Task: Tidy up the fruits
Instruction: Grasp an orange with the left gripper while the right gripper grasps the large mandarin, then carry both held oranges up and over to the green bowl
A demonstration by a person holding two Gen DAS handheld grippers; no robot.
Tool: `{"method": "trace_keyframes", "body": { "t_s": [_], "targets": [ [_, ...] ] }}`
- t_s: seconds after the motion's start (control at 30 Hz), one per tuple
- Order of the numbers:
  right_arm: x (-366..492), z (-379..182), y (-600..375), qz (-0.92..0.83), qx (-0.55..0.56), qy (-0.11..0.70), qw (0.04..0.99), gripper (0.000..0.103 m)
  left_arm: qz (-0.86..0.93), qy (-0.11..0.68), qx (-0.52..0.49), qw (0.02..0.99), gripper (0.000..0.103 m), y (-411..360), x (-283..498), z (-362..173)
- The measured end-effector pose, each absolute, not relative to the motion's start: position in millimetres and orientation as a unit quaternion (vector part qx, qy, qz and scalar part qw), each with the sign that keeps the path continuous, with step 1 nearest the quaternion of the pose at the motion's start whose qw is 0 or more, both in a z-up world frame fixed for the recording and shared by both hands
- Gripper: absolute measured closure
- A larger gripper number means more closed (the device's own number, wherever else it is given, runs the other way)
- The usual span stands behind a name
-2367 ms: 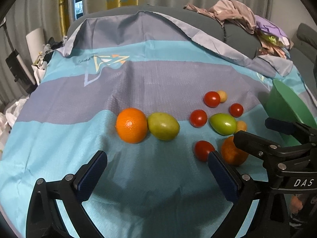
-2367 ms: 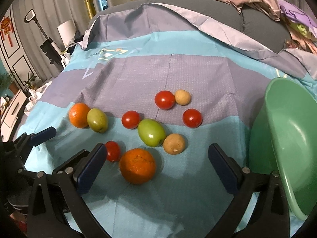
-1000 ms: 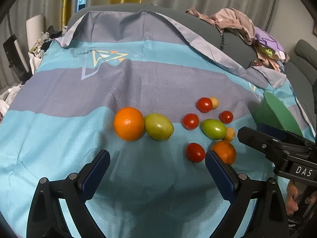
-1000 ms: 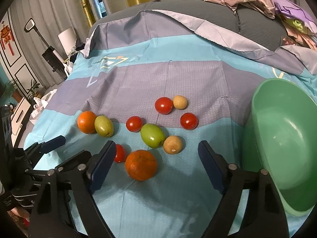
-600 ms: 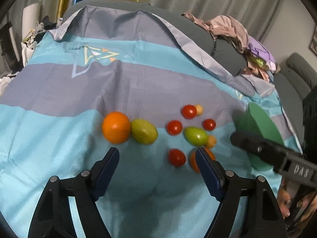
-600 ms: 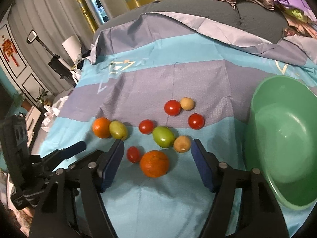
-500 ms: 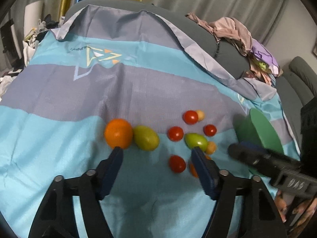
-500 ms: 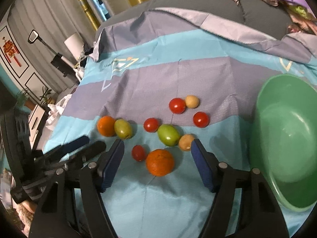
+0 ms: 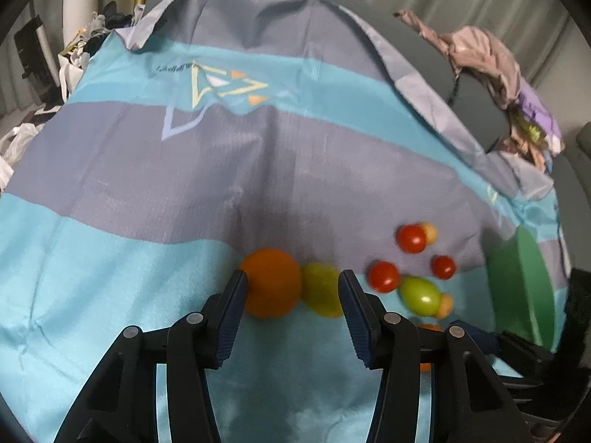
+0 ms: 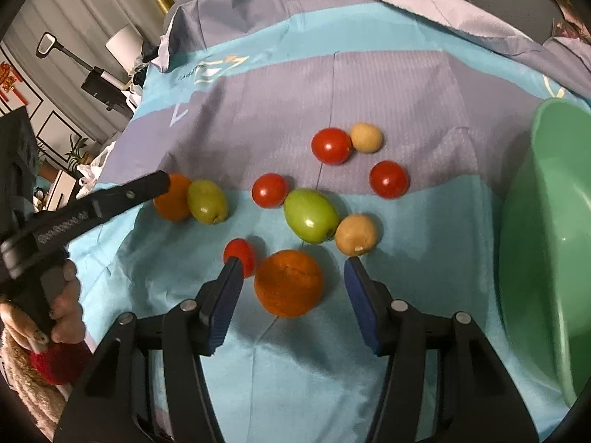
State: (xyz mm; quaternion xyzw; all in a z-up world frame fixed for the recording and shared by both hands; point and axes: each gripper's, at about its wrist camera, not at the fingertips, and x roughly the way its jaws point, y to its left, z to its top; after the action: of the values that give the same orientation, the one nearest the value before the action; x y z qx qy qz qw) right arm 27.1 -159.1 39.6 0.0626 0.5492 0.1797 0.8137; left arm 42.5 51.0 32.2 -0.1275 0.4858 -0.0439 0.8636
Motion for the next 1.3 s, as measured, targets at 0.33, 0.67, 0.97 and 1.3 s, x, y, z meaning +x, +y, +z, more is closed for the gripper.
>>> {"method": "trace_keyframes", "body": {
  "t_s": [0.33, 0.67, 0.97, 1.3],
  "targets": [
    [27, 28, -152, 0.177, 0.046, 0.558, 0.809, 0.055, -0.019, 0.493, -0.119, 0.861, 0.051, 55, 45, 21],
    [30, 23, -146, 0.180, 0.041, 0.556, 0.810, 0.060, -0.013, 0.483, -0.123, 0.867, 0.063, 55, 45, 19],
    [28, 26, -146, 0.177, 0.035, 0.544, 0.820, 0.060, -0.016, 0.478, -0.114, 0.871, 0.064, 51, 41, 22],
    [23, 43, -155, 0.174, 0.045, 0.521, 0.834, 0.060, -0.029, 0.450, -0.106, 0.886, 0.078, 48, 29, 38]
  ]
}}
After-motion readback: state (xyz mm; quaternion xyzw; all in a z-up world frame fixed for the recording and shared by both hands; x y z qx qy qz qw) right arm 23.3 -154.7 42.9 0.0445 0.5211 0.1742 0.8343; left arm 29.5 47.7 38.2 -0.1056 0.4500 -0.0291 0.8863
